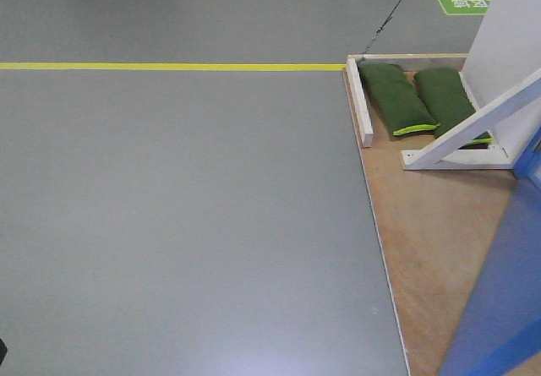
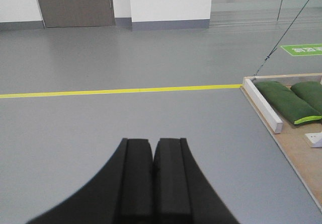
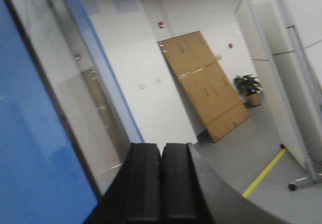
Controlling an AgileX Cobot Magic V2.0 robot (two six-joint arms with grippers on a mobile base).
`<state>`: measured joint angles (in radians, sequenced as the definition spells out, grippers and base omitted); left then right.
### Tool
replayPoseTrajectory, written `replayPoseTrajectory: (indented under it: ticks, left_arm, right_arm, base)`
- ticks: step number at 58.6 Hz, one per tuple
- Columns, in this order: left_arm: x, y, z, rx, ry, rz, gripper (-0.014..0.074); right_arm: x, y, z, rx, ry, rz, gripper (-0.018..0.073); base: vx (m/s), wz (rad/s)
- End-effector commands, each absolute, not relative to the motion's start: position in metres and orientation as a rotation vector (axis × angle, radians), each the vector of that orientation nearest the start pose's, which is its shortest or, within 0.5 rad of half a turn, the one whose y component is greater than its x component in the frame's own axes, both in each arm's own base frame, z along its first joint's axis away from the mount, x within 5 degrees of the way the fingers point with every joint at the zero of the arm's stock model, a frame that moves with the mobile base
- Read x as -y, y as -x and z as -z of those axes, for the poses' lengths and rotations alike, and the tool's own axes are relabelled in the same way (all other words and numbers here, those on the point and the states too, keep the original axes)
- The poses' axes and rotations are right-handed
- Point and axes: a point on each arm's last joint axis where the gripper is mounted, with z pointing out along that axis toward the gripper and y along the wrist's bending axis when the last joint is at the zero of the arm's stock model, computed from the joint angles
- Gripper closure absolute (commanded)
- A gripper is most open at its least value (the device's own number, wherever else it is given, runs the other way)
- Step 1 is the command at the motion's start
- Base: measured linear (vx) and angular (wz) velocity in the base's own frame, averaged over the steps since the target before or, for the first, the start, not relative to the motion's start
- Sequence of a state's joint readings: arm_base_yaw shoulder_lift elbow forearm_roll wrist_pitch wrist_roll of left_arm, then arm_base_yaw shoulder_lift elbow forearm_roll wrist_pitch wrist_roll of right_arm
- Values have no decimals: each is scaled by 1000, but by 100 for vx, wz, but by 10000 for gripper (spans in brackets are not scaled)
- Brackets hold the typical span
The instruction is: Move to blue door and open it
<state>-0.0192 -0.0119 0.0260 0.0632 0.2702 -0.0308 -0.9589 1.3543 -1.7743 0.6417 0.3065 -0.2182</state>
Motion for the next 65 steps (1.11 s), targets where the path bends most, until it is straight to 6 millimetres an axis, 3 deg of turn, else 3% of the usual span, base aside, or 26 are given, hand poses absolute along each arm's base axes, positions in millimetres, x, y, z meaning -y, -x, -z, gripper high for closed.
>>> replayPoseTrajectory:
  ticks: [1,31,65]
  left_arm:
    - [0,-54,-198,-1646,-28,-13,524]
    - [0,-54,-198,-1646,-28,-13,524]
    - [0,-54,-198,-1646,-28,-13,524]
  right_arm:
    - [175,-164,-598,-1043,-602,313,547]
    - [78,-233,-591,-1220,-314,-101,547]
    - [16,-284,-556,-1401,-170,-352,547]
  base:
    - [0,0]
    - [0,0]
    - [0,0]
